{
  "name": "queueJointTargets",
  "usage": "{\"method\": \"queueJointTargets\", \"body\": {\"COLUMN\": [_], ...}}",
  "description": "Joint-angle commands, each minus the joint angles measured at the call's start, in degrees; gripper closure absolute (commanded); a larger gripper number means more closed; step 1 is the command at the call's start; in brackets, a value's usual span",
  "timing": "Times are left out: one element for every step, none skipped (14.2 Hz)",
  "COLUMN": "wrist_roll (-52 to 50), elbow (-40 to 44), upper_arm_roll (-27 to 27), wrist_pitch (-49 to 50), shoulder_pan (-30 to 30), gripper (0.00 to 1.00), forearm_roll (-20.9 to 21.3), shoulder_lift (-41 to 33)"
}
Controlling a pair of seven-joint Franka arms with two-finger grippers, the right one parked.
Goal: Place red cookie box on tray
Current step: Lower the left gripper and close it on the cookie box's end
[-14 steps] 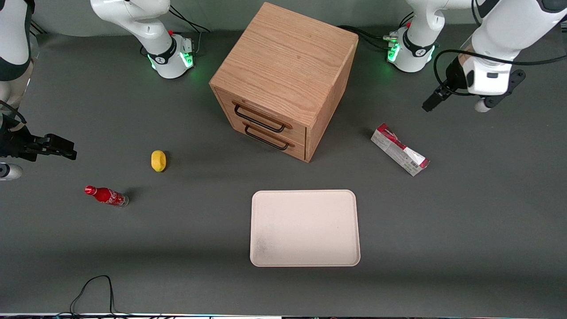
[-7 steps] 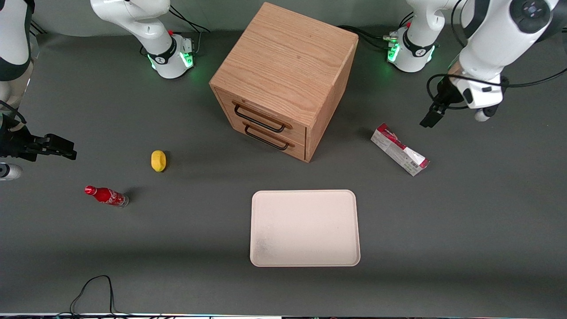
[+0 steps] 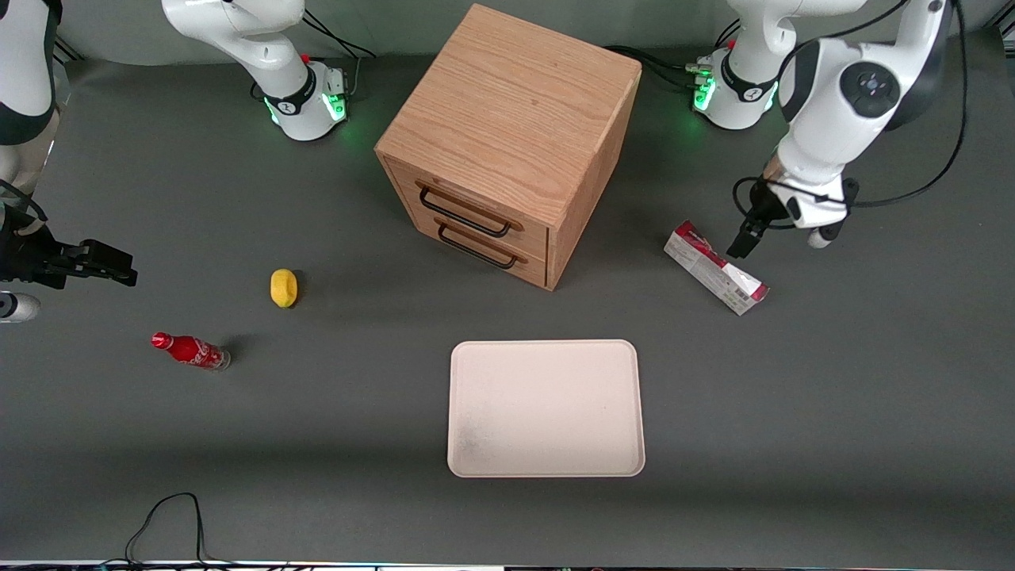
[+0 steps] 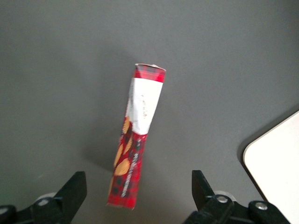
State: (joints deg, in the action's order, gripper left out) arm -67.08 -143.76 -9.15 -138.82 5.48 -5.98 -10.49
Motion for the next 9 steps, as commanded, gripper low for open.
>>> {"method": "queueJointTargets", "body": {"wrist_roll": [-1.0, -1.0, -1.0, -1.0, -1.0, -1.1, -1.0, -1.0, -1.1], "elbow": [-3.2, -3.2, -3.2, -3.3, -3.3, -3.3, -3.4, -3.4, -3.4], "upper_arm_roll": [0.0, 0.0, 0.0, 0.0, 0.0, 0.0, 0.1, 0.1, 0.1], "wrist_pitch": [-8.5, -9.5, -10.4, -12.2, -13.5, -14.8, -15.5, -15.7, -15.9], "shoulder_pan": [0.5, 0.4, 0.3, 0.2, 0.3, 0.4, 0.5, 0.4, 0.1], "gripper": [0.0, 0.0, 0.0, 0.0, 0.0, 0.0, 0.0, 0.0, 0.0], "forearm_roll": [0.0, 0.3, 1.3, 1.6, 1.7, 1.7, 1.8, 2.8, 4.6], "shoulder_lift": [3.6, 5.1, 6.3, 7.5, 8.9, 10.0, 10.8, 11.6, 12.2]}}
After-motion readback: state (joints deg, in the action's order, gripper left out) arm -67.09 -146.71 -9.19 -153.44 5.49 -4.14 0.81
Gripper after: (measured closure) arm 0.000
